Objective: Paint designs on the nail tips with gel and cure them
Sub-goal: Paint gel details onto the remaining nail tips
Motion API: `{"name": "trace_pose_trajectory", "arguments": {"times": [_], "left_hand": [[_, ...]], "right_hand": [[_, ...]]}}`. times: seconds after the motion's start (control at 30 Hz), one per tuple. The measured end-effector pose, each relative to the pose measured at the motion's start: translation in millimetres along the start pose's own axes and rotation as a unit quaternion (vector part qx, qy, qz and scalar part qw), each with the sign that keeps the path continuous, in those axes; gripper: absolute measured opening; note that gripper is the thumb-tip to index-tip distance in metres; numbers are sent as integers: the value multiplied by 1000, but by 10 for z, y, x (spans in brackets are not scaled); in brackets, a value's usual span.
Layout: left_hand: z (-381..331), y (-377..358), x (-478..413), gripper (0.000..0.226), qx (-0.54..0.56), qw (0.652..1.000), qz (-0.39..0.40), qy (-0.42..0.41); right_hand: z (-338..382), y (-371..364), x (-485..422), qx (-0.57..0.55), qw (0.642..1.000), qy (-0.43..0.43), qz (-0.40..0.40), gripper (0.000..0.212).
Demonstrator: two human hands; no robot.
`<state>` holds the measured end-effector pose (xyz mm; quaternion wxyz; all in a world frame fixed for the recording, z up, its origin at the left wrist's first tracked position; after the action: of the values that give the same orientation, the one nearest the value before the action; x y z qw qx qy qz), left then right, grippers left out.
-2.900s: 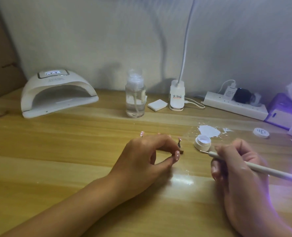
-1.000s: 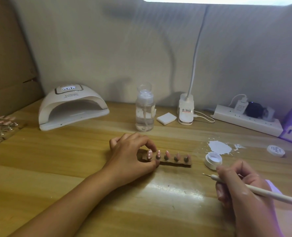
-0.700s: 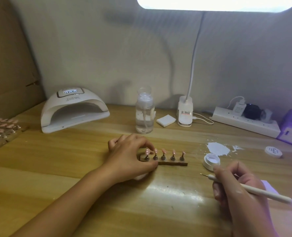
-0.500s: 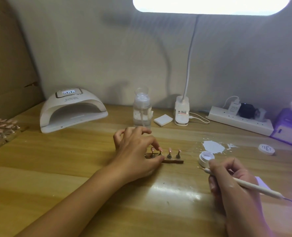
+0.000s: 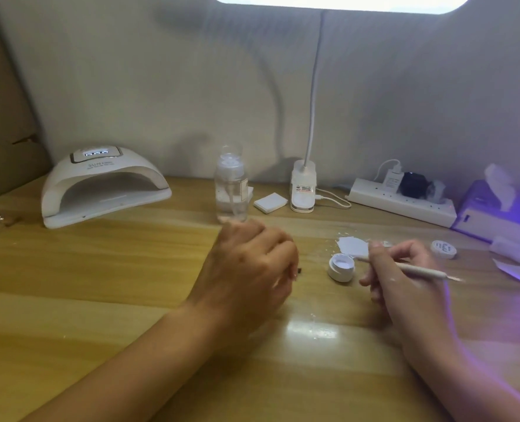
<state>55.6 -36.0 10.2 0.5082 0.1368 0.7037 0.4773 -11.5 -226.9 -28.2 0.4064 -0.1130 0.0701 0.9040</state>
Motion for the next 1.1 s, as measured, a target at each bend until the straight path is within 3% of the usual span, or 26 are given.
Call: {"name": "trace_pose_trajectory", "arguments": {"times": [0.13,0.33,0.63,0.73,0.8,0.9,0.97,1.1], "left_hand": [[-149,-93,112,4,130,989,66,13],[98,-107,227,6,218,970,84,73],[147,-180,268,26,170,979,86,70],[265,46,194,31,137,988,-10,64],[513,125,161,35,134,983,-48,117],[841,-41,249,42,144,963,40,224],[876,-180,287,36,149,955,84,243],[821,-251,233,13,187,954,45,229]], "right_hand": [[-41,-8,-12,8,1000,5,-4,25],[-11,-48,87,-38,999,26,18,23],[-45,-68,69,-50,998,6,30,22],[-57,-56,48,-47,999,6,25,22],[-54,-68,41,-49,998,0,27,24],[-51,-84,34,-37,999,4,35,32],[-56,-87,34,-32,999,6,35,33],[-44,-112,31,-36,999,4,35,29]]}}
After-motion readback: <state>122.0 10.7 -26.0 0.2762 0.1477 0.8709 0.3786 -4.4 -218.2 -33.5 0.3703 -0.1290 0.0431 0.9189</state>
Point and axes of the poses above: each hand's wrist, its own x-axis away from the middle knuckle, its own y-axis out of the back of the hand, z = x × y, the point moved 5 cm from there along -x, towards the middle knuckle, and after that the axes turned 2 degrees about -z, right-handed, at the moved point
